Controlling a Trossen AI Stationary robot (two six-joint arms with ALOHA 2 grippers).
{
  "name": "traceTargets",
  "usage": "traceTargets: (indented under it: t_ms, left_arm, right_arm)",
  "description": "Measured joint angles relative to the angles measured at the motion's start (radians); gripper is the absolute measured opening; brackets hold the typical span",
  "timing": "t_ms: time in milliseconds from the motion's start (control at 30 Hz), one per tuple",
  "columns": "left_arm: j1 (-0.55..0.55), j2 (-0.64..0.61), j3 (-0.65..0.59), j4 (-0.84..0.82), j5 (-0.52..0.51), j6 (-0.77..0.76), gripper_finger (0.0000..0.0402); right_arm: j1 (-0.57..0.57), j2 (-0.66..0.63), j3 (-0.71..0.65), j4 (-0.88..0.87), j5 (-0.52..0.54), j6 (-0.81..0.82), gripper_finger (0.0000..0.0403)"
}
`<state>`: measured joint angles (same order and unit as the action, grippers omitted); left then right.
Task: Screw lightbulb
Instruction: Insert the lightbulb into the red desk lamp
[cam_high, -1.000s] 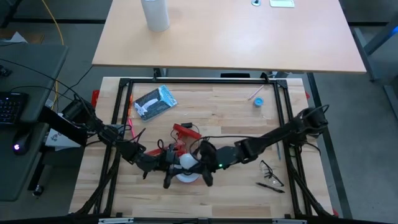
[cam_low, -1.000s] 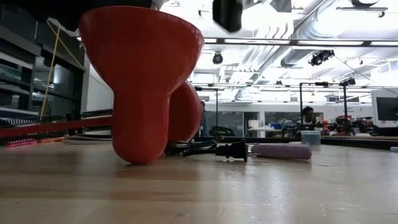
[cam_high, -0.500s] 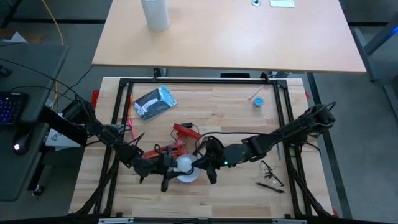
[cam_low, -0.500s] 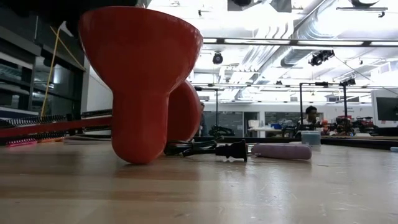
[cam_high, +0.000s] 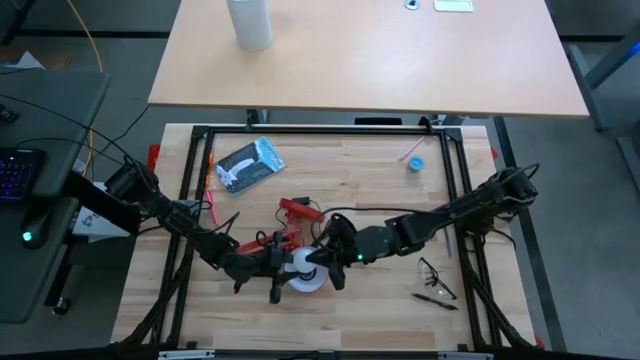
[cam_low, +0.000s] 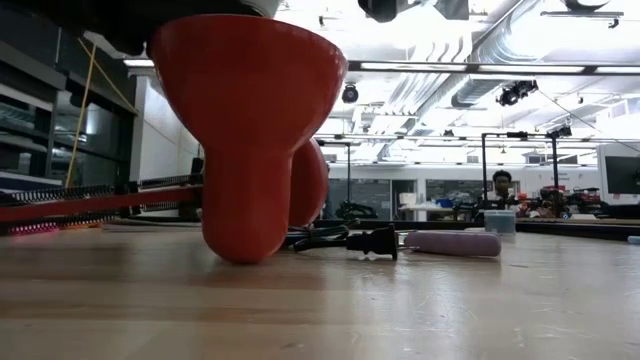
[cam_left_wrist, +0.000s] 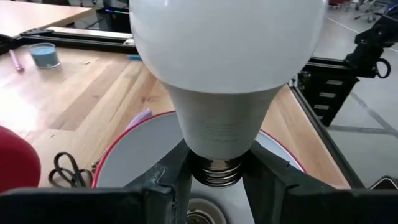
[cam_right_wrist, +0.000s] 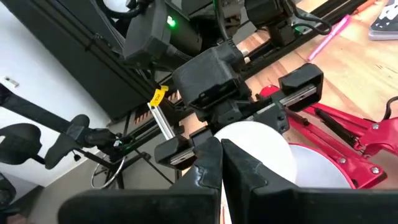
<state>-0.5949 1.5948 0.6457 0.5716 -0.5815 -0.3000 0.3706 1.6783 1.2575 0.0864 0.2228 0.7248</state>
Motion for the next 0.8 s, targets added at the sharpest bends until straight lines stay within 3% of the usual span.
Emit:
traceTargets:
  t_ms: [533, 800]
  left_arm:
    - [-0.008, -0.003, 0.0, -0.028, 0.009, 0.0, 0.0117]
    - [-0.008, -0.002, 0.0, -0.026, 0.021, -0.011, 0.0168]
  right_arm:
    - [0.001, -0.001, 0.0, -0.036, -0.018, 0.0, 0.0]
    - [-0.003, 0.0, -0.002, -0.083, -0.017, -0.008, 0.0]
